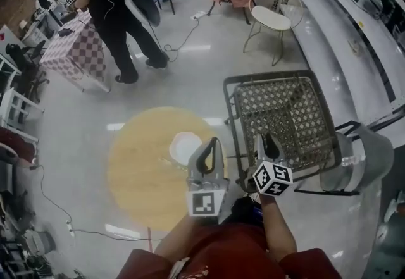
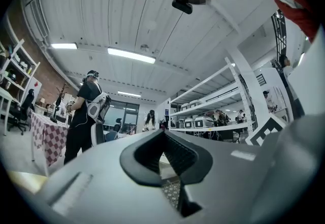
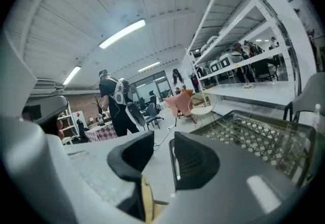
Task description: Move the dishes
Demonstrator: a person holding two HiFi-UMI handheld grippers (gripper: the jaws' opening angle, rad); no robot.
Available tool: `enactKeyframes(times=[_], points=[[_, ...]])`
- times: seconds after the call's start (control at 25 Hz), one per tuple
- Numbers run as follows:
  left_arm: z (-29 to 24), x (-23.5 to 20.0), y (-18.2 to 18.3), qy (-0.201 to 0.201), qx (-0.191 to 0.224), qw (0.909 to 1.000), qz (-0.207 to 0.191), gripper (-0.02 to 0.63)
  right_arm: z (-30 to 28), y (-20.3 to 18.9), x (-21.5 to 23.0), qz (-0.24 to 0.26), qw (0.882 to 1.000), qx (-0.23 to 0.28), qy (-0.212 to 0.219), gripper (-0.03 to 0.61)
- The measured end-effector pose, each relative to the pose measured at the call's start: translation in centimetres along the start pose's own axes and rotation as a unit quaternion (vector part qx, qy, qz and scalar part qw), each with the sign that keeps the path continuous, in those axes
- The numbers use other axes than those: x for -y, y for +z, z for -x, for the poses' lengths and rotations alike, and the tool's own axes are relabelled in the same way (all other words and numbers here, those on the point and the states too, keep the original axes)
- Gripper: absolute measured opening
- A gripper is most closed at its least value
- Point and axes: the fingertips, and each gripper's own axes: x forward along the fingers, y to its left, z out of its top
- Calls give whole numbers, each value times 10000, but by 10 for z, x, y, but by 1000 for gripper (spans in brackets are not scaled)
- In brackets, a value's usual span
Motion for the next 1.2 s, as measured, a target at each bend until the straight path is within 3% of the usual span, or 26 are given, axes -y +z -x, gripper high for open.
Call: enactKeyframes(times=[0.56, 1.0, 1.2], points=[[64, -99, 13, 821, -60, 9962, -297, 8, -6, -23, -128, 649, 9932, 41, 966, 110], [97, -146, -1, 965, -559, 9923, -541, 8, -1, -56, -172, 787, 9904, -243, 1106, 110], [99, -163, -25, 980, -1004, 9895, -345, 21, -9, -73, -181, 828, 9898, -432, 1076, 110]])
